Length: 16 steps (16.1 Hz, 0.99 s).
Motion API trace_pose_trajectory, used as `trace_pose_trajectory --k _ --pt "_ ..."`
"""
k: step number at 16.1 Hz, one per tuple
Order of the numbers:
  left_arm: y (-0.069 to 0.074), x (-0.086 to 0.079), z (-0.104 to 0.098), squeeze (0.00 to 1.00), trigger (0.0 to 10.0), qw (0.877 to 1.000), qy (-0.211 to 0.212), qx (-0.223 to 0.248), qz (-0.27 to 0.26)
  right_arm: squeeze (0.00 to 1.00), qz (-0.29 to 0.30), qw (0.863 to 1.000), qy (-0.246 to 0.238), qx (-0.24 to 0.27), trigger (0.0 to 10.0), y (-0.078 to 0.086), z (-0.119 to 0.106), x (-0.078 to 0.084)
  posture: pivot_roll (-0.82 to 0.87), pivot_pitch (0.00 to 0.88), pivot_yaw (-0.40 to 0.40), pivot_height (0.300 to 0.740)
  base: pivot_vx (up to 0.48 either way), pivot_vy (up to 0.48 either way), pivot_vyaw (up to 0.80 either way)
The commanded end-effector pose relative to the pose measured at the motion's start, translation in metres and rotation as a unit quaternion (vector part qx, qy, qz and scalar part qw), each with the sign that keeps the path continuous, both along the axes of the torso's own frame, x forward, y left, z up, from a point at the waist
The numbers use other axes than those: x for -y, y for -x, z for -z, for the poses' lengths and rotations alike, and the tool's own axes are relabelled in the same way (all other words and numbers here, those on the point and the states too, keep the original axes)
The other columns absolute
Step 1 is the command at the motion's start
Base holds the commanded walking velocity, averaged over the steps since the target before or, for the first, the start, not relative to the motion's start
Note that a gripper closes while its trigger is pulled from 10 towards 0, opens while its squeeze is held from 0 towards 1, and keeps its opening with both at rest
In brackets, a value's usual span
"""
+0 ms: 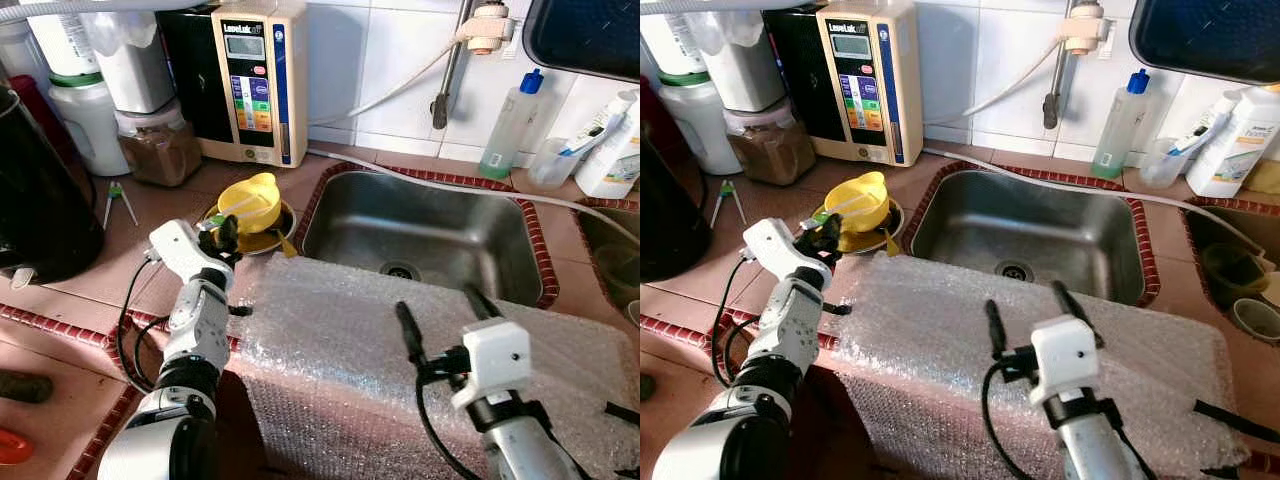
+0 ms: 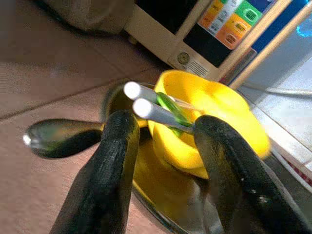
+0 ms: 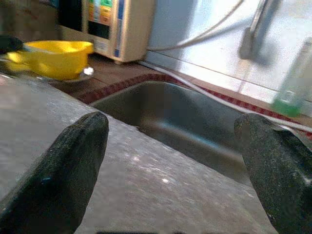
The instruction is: Kitchen organization
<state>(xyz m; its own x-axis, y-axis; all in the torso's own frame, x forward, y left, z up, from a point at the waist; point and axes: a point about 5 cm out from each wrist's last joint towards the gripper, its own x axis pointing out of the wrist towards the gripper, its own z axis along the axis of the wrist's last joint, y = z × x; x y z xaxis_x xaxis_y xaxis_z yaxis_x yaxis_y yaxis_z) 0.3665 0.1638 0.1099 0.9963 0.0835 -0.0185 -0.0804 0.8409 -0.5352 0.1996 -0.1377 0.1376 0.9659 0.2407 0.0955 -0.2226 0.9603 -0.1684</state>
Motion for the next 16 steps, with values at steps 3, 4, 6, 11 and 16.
trace_pose_trajectory --k 3,4,6,11,16 --pt "-0.003 -0.007 -0.009 0.00 0.0 1.000 -0.012 0.015 -0.012 0.00 -0.045 0.999 -0.024 -0.017 10.0 0.002 -0.001 -0.010 -0.02 0.000 0.034 0.740 0.000 0.000 0.00" --pt "-0.003 -0.007 -0.009 0.00 0.0 1.000 -0.017 0.016 -0.013 0.00 -0.046 0.998 -0.032 -0.024 10.0 0.002 0.001 -0.009 -0.02 0.000 0.034 0.740 0.000 0.000 0.00" --pt "-0.003 -0.007 -0.013 0.00 0.0 0.999 -0.029 0.027 -0.013 0.00 -0.048 0.998 -0.035 -0.028 10.0 0.000 0.001 -0.008 -0.01 0.000 0.033 0.740 0.000 0.000 0.00" --pt "-0.004 -0.007 -0.016 0.00 0.0 0.999 -0.024 0.037 -0.008 0.00 -0.045 0.998 -0.024 -0.032 10.0 -0.001 0.004 -0.007 -0.01 0.000 0.033 0.740 0.000 0.000 0.00" --pt "-0.005 -0.005 -0.017 0.00 0.0 0.999 0.009 0.036 -0.008 0.00 -0.049 0.998 -0.015 -0.034 10.0 0.000 0.007 -0.010 0.00 0.000 0.036 0.740 0.000 0.000 0.00"
